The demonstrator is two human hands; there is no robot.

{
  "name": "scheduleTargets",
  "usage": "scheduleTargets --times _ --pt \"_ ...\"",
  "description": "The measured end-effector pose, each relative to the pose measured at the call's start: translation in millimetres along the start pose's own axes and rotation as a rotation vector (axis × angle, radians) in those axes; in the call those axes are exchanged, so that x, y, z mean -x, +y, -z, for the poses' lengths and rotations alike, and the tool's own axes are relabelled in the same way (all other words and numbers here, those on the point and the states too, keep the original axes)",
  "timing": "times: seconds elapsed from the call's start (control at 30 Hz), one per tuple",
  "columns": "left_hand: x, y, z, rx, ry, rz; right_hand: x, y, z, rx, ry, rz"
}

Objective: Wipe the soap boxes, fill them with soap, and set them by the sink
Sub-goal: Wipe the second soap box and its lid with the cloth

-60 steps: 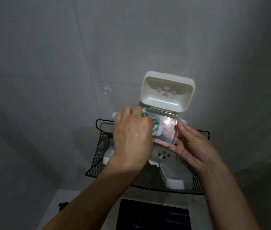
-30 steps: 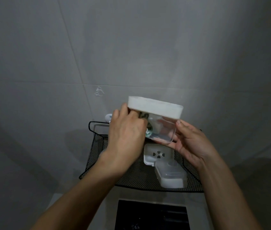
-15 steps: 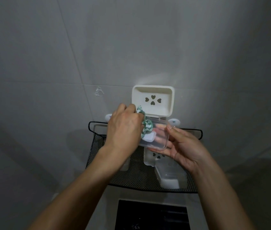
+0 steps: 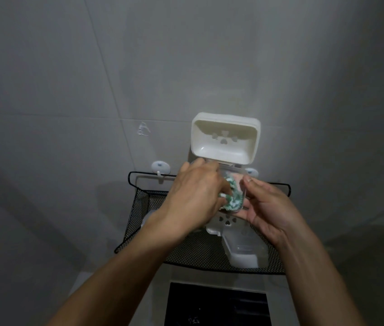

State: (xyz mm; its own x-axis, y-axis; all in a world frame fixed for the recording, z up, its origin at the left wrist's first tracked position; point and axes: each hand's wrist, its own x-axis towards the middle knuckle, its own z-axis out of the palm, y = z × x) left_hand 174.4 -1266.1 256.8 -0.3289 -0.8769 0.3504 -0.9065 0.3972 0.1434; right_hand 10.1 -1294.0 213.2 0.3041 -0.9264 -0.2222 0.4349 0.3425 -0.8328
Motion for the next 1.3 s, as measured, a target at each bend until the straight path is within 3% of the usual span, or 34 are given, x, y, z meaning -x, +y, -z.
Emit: scheduleTargets --times 0.27,0.4,0.53,0.63,0.83,0.93,1.0,1.17,1.3 --pt "8 -17 -5 -0.142 0.159 0.234 0 -4 -7 -0.007 0.049 -0.059" --pt "14 -27 0 -0.061 0.336 0.337 -1 2 -9 -0.014 0.06 -0.077" --pt "29 -58 4 0.045 0.406 0.43 -3 1 -3 0.001 0.1 -0.034" --pt "42 -80 -9 0.008 0.297 0.515 -5 0 -1 -0.019 0.097 -0.018" --pt "66 -91 -61 0.044 -0.223 0.461 -5 6 -11 -0.112 0.028 -0.051" --pt "69 -96 -59 0.115 -0.238 0.433 -6 11 -16 -0.123 0.007 -0.048" --pt "67 -97 -47 0.311 -0.101 0.464 -7 14 -21 -0.107 0.011 -0.032" --pt "60 -80 -18 1.227 0.23 0.673 -9 26 -38 -0.093 -0.018 -0.025" --pt "57 -71 -21 1.358 0.307 0.663 -14 37 -50 -0.123 -0.017 -0.018"
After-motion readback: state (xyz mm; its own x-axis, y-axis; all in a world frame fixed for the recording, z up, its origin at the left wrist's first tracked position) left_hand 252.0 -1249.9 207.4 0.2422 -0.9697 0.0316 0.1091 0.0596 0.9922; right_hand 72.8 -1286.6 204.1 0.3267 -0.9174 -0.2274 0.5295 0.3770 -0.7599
